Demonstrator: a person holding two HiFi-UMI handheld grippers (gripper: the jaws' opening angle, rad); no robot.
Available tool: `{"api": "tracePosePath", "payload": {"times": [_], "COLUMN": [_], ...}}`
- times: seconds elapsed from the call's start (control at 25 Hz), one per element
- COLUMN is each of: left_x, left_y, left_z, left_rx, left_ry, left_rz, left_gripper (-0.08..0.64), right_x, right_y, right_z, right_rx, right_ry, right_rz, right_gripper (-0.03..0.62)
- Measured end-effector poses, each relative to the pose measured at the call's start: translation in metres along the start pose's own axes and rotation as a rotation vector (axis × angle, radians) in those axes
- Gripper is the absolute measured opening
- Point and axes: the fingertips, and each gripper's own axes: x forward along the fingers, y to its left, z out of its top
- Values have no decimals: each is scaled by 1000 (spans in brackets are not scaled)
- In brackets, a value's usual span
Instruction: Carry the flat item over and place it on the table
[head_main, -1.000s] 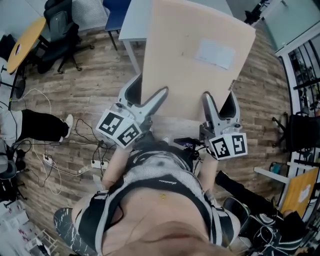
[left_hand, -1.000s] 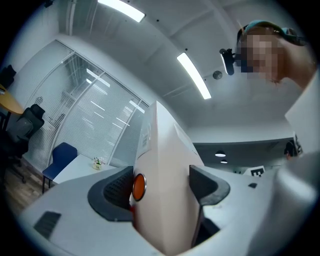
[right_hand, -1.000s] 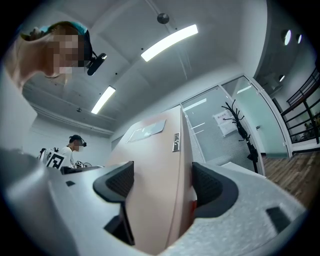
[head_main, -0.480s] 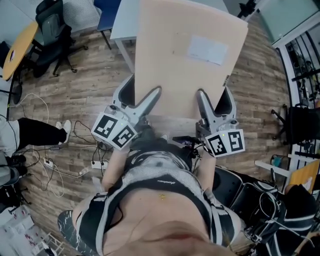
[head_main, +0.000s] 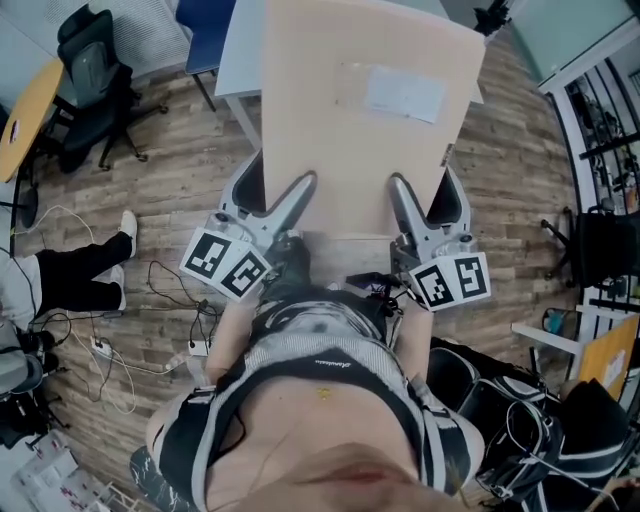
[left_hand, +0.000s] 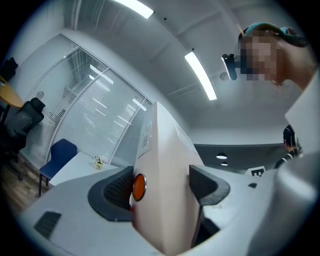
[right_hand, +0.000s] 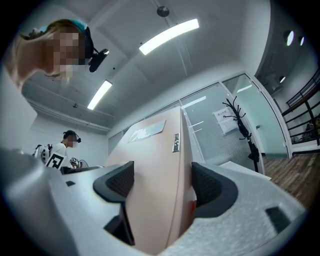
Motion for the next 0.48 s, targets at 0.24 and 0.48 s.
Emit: {"api": "tracePosePath", "payload": {"times": [0.24, 0.48], "left_x": [55, 87], "left_y": [55, 110], "left_z": [16, 26], "left_rx": [2, -9], "left_ry": [20, 51], "left_rz": [-28, -50], "left_gripper": [345, 345], "right_x": [70, 128], "right_y": [-24, -29], "right_z": [-4, -18], "right_rx": [10, 18], "right_ry": [-11, -6], "right_rz": [-31, -68], "right_gripper": [350, 348]}}
